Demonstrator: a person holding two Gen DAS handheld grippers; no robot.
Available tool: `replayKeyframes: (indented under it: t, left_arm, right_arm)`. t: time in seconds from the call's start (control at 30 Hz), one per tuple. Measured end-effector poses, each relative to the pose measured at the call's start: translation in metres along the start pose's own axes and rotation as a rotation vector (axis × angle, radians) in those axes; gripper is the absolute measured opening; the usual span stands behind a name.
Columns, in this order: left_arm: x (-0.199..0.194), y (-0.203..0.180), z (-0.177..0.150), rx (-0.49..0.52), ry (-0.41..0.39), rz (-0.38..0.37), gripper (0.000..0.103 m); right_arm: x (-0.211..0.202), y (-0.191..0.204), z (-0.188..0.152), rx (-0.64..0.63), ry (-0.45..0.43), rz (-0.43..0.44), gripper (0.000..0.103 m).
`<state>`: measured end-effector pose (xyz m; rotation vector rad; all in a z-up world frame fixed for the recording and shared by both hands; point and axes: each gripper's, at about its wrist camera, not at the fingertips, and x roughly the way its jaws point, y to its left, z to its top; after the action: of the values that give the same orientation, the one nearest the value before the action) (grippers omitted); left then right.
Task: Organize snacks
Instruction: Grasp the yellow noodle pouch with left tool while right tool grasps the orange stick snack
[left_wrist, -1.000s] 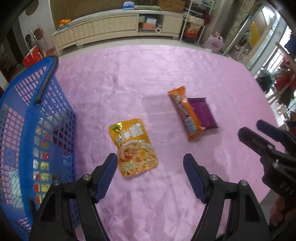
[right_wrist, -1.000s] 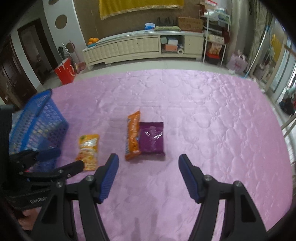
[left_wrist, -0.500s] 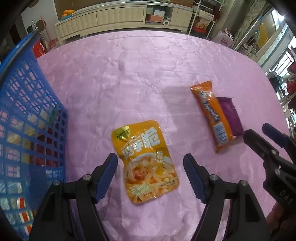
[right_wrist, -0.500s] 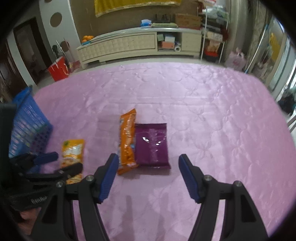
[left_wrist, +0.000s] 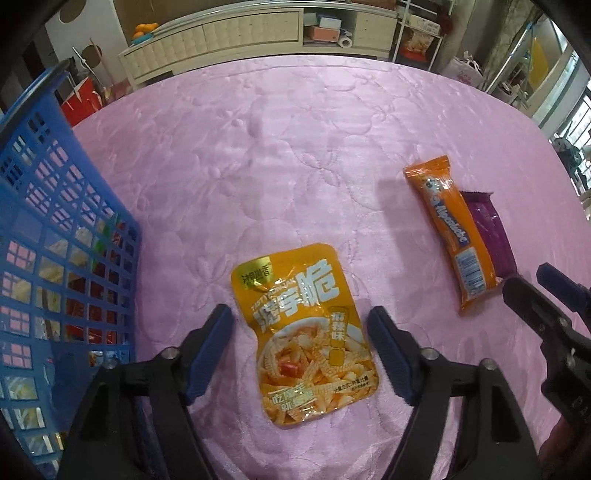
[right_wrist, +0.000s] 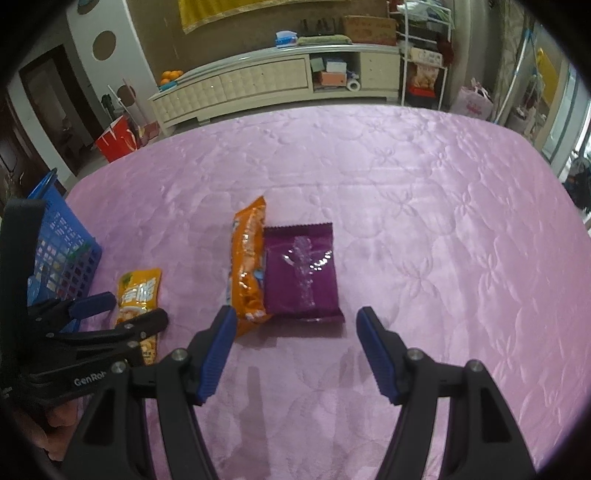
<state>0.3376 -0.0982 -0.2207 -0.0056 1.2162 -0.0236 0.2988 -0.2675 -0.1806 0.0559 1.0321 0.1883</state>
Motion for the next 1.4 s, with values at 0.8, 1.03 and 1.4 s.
replayKeyframes:
  t: [0.8, 1.03, 1.4]
  left_arm:
    - [-0.024, 0.01, -0.01, -0.015, -0.056, -0.133, 0.013]
    - [-0.031, 0.014, -0.012, -0.028, -0.069, -0.147, 0.013]
    - [-0.054, 0.013, -0.016, -0.018, -0.105, -0.179, 0.013]
  right_arm:
    - [0.014, 0.035, 0.024, -0.137, 0.031, 0.087, 0.059]
    - [0.033, 0.045, 0.02, -0.181, 0.088, 0.082, 0.033]
    - [0.013, 0.055, 0.008, -0.254, 0.056, 0.043, 0.028]
